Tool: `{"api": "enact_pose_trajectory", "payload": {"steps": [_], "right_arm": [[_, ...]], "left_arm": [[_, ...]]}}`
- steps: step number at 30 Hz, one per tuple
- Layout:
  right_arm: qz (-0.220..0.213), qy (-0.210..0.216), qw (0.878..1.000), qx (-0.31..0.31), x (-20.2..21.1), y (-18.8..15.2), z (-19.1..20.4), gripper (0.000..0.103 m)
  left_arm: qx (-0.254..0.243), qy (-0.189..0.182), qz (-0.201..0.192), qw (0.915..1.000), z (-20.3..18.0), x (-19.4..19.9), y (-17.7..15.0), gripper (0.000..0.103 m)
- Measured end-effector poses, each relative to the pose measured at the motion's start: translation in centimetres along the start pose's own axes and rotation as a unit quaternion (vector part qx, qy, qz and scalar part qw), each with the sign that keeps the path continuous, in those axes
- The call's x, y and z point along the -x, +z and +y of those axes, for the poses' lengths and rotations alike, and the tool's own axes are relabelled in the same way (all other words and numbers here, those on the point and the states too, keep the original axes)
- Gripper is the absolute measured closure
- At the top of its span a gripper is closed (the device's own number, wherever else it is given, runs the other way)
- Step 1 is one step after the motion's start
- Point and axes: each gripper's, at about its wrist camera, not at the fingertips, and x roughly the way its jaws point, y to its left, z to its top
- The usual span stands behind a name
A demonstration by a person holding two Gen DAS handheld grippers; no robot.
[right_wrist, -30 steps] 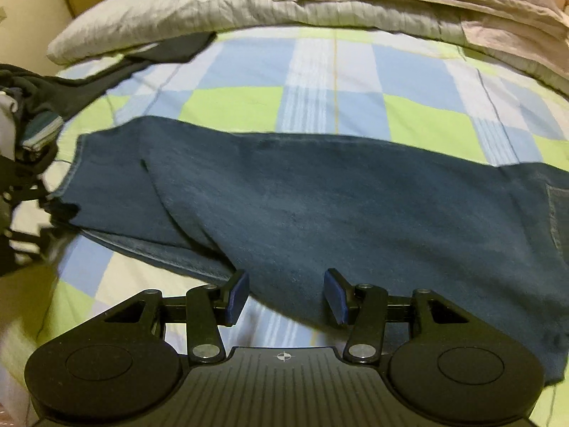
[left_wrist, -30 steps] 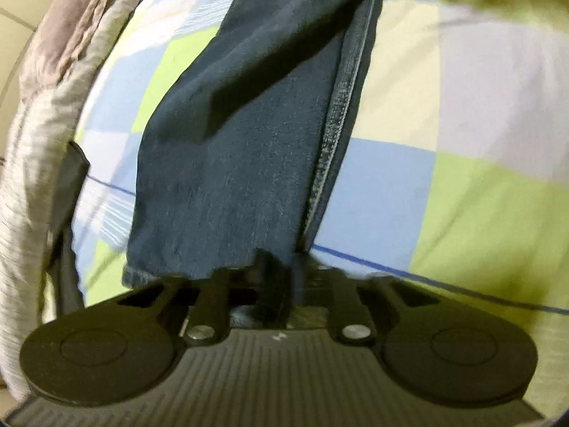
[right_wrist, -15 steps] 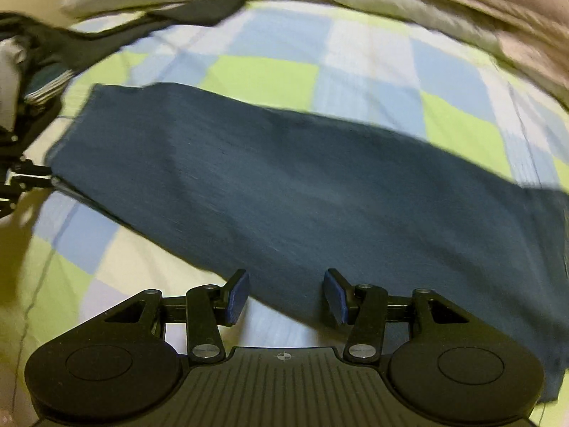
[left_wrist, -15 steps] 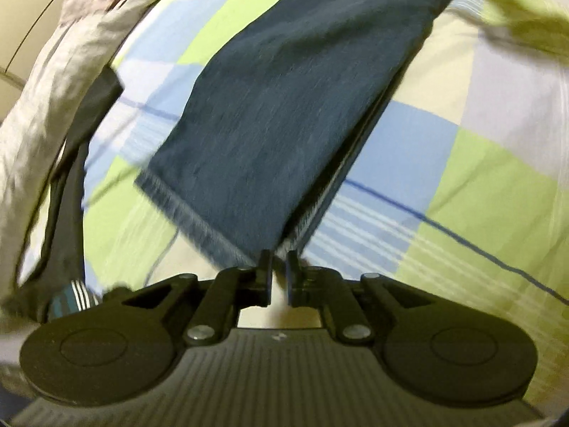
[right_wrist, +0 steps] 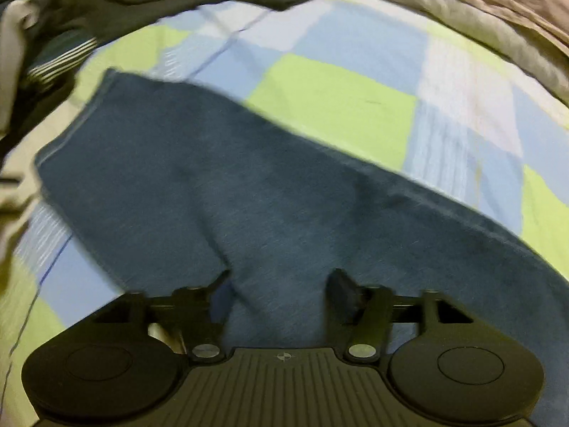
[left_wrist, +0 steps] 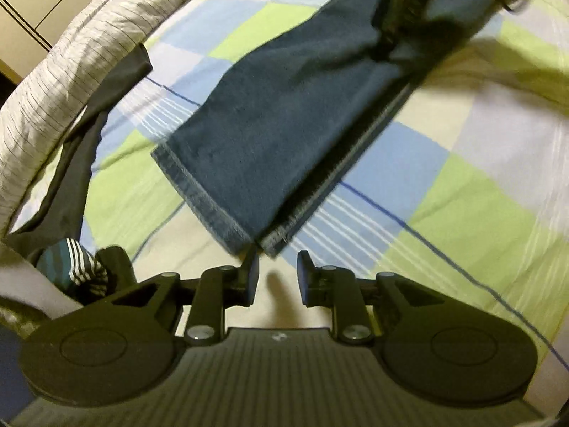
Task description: Fold clothes
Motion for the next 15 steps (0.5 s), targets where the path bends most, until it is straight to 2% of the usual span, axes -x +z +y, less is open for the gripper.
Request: {"api": "enact_pose_trajectory", "payload": {"steps": [3, 6, 8, 11, 15], "right_arm": [[-0.018, -0.029, 0.999, 0.028, 1.5, 0.1, 2.2, 0.041], [-0.061, -0.015, 0.992, 0.106, 3.5, -0.6, 6.9, 0.041], [-0.095, 0.004, 0.979, 0.18, 4.1, -1.3, 10.9, 0.041], [-0.131, 0.026, 0.952, 0.274, 3.3, -2.1, 16.6, 0.041], [-0.145, 0.007, 0.923, 0.355, -0.1, -2.3, 21.5, 0.041]], "left_arm": [[0.015, 0.003, 0.005, 0.9999, 0.1, 0.3, -1.0, 0.084], [0.029, 0.013, 0.002, 0.9995, 0.0, 1.0, -1.7, 0.083], [0.038, 0.02, -0.003, 0.9991, 0.0, 1.7, -2.1, 0.082], [0.049, 0.03, -0.008, 0.9983, -0.3, 2.5, -2.9, 0.079], [0.057, 0.035, -0.005, 0.9977, -0.6, 3.2, -4.5, 0.078]]}}
